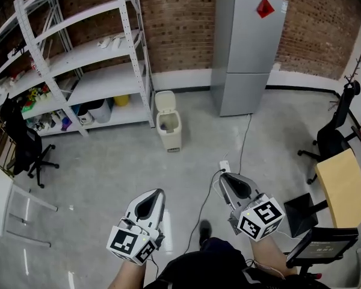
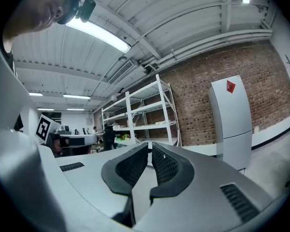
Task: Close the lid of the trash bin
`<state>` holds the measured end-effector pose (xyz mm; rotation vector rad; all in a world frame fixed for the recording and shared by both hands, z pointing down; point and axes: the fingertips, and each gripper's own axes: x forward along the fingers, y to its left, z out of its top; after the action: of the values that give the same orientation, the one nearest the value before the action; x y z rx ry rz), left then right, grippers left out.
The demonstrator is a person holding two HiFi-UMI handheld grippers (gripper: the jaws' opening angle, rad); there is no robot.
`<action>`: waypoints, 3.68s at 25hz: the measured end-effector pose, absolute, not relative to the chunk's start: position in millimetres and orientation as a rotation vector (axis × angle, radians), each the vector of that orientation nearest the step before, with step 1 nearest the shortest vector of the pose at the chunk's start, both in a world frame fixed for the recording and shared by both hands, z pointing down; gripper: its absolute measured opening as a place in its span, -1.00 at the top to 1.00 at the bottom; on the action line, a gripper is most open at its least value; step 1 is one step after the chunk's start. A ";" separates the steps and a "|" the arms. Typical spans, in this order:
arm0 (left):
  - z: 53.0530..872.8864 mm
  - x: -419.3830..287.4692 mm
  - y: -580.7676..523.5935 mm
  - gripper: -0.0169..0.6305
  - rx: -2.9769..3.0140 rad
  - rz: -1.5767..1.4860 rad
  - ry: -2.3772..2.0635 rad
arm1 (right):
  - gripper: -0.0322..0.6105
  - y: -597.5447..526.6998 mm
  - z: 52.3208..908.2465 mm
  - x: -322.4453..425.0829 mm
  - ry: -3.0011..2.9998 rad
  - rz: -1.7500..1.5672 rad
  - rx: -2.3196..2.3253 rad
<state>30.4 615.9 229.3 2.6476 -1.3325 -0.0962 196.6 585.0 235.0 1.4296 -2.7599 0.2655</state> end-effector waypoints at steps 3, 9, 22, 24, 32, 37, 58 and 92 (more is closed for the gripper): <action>227.8 45.6 570.7 0.95 2.623 -0.081 -1.326 | 0.87 533.1 224.6 207.2 -2.785 0.244 1.391; 214.5 66.0 488.6 0.95 2.581 -0.050 -1.411 | 0.87 441.0 212.6 238.7 -2.835 0.247 1.347; 232.1 35.1 332.4 0.95 2.568 -0.076 -1.465 | 0.72 291.7 248.2 200.9 -2.799 0.252 1.256; 233.4 20.2 298.8 0.95 2.572 -0.102 -1.462 | 0.72 261.5 246.1 186.7 -2.796 0.243 1.260; 233.3 -54.8 175.7 0.95 2.582 -0.134 -1.430 | 0.72 147.4 240.8 120.5 -2.771 0.254 1.291; 249.6 -80.7 111.6 0.95 2.547 -0.130 -1.390 | 0.72 89.4 252.4 92.0 -2.732 0.296 1.287; 312.3 -42.8 -165.3 0.95 2.430 0.040 -1.447 | 0.87 -197.9 296.8 127.3 -2.809 0.385 1.147; 722.4 -67.0 -343.0 0.95 2.032 0.666 -1.056 | 0.87 -351.6 714.4 49.4 -2.214 0.906 1.034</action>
<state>-67.0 -343.0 722.4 2.0318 -1.0558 0.6663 49.4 -351.6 714.4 1.0344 -2.2140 0.9058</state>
